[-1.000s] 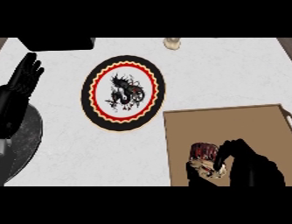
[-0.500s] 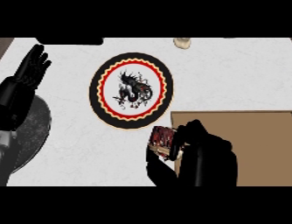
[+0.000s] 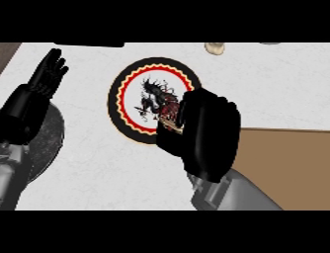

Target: Pick the cupcake from the tray and place it in the plate

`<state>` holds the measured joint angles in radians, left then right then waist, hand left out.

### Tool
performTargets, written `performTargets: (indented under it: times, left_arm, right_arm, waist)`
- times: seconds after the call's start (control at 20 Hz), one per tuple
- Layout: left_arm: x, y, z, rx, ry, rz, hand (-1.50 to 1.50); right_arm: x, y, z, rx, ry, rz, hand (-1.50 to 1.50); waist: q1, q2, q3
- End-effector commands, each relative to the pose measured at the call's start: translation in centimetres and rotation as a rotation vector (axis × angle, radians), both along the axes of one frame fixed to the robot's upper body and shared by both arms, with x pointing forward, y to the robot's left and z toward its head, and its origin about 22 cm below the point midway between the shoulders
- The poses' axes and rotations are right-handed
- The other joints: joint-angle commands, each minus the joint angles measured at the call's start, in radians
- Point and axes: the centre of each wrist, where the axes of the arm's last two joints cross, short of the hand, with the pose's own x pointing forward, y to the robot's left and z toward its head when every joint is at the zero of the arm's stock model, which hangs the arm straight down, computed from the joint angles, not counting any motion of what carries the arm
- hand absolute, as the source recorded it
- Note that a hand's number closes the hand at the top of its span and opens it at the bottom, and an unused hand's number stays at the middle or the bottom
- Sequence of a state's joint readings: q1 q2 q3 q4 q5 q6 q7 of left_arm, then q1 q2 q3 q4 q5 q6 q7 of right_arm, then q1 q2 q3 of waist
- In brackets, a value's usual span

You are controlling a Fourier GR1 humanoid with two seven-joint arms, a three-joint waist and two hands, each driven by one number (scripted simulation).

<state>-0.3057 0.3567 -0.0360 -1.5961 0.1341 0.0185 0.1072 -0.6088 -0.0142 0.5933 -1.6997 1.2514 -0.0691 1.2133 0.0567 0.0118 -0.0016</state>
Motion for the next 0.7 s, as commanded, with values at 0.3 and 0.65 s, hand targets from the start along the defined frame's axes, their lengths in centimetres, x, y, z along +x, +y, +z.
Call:
performTargets:
  times: [0.3,0.65]
  left_arm:
    - [0.9,-0.9,-0.6,-0.015,-0.003,-0.035,0.00]
    - [1.1,-2.0,0.2,0.005,-0.029,-0.046,0.00]
  right_arm:
    - [9.2,0.7,-0.7,0.129,0.143,-0.225,1.50]
    - [12.7,0.3,-2.5,0.199,0.202,-0.259,1.50]
  waist:
    - [0.032,0.017,0.000]
    - [0.045,0.018,0.002]
